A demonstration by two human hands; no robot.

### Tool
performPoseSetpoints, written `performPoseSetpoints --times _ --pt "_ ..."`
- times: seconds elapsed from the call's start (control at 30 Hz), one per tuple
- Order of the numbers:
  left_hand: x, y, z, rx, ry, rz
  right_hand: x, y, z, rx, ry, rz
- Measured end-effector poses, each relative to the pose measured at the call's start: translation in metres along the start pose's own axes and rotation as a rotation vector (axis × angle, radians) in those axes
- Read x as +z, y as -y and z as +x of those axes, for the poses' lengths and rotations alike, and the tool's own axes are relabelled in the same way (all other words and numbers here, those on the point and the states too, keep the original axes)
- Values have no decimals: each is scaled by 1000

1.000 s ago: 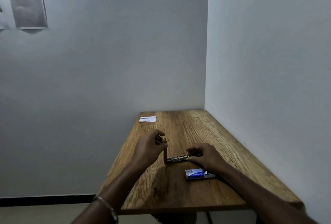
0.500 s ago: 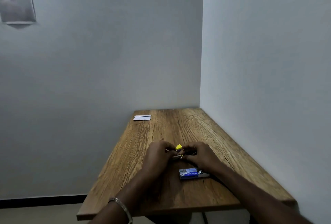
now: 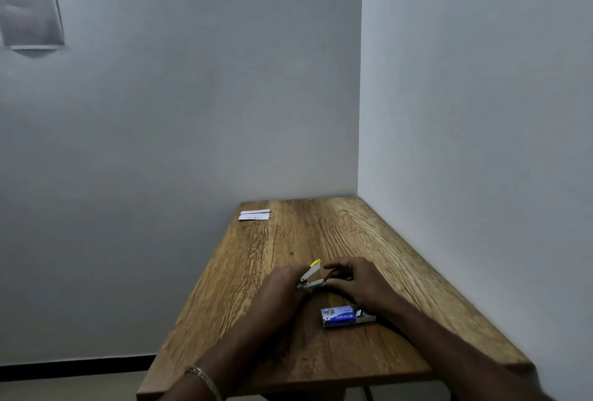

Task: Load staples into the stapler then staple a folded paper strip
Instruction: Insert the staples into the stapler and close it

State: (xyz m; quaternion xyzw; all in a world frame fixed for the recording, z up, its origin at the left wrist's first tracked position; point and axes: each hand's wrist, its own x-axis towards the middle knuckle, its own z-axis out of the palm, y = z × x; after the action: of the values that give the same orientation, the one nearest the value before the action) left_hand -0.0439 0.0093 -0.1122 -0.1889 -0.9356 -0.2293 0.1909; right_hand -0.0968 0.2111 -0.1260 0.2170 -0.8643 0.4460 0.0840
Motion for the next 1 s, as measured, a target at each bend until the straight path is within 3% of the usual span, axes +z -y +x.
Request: performPoseSetpoints --times 0.23,0.33,0.5,0.63,1.0 --pt "5 -10 5 -170 -94 -319 -6 -3 4 78 -99 434" --pt "5 -20 9 -163 -68 -502 -9 -1 5 99 14 520" --pt "9 -31 12 -116 -79 -697 -13 12 -2 57 179 880" --pt "7 -33 11 -85 -40 -751 -14 15 -4 41 211 948" --pt "10 -35 9 -26 -122 -674 -11 16 -3 36 185 921"
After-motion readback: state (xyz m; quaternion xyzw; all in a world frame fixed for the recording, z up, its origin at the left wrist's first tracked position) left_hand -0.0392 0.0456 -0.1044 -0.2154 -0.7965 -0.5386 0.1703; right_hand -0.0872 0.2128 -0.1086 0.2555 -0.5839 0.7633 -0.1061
